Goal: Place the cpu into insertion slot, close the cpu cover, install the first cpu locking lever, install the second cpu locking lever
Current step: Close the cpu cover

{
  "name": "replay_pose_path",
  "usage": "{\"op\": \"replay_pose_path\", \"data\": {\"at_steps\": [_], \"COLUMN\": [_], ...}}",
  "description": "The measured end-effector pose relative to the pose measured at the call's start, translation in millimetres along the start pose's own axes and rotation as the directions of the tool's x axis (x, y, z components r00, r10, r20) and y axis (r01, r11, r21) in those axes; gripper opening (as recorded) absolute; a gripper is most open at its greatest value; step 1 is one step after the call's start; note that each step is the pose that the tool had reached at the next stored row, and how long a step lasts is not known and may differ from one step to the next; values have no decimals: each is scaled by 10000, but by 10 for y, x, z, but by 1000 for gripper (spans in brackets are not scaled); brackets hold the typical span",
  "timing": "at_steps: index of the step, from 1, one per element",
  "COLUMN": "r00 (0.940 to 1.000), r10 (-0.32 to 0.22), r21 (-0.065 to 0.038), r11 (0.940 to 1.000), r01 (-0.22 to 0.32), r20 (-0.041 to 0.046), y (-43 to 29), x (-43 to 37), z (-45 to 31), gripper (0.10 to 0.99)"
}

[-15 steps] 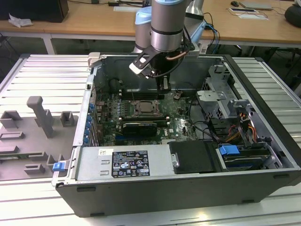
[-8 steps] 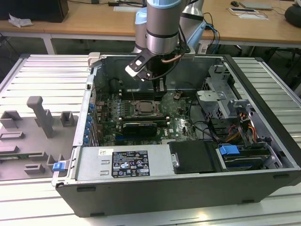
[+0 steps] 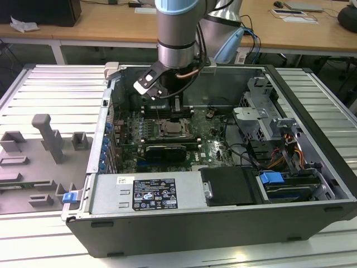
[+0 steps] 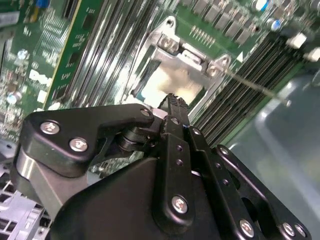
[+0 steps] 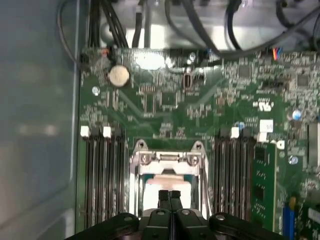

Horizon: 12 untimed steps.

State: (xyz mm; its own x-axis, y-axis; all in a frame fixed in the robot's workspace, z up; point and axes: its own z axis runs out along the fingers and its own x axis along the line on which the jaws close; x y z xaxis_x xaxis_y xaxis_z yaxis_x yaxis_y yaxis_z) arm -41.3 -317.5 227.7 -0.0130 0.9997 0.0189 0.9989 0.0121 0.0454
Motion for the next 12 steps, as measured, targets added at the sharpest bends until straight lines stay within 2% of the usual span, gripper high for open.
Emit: {"op": "replay_pose_path", "data": {"at_steps": [4, 9, 12], "r00": [10000, 10000, 10000], "r10": [1, 0, -3], "r21": [0, -19, -99], "r11": [10000, 10000, 10000], "r01": [-1, 0, 3], "r20": [1, -3, -1], "y": [-109, -128, -134], "x": [0, -1, -2], "z": [73, 151, 190], "gripper": [106, 106, 106]}}
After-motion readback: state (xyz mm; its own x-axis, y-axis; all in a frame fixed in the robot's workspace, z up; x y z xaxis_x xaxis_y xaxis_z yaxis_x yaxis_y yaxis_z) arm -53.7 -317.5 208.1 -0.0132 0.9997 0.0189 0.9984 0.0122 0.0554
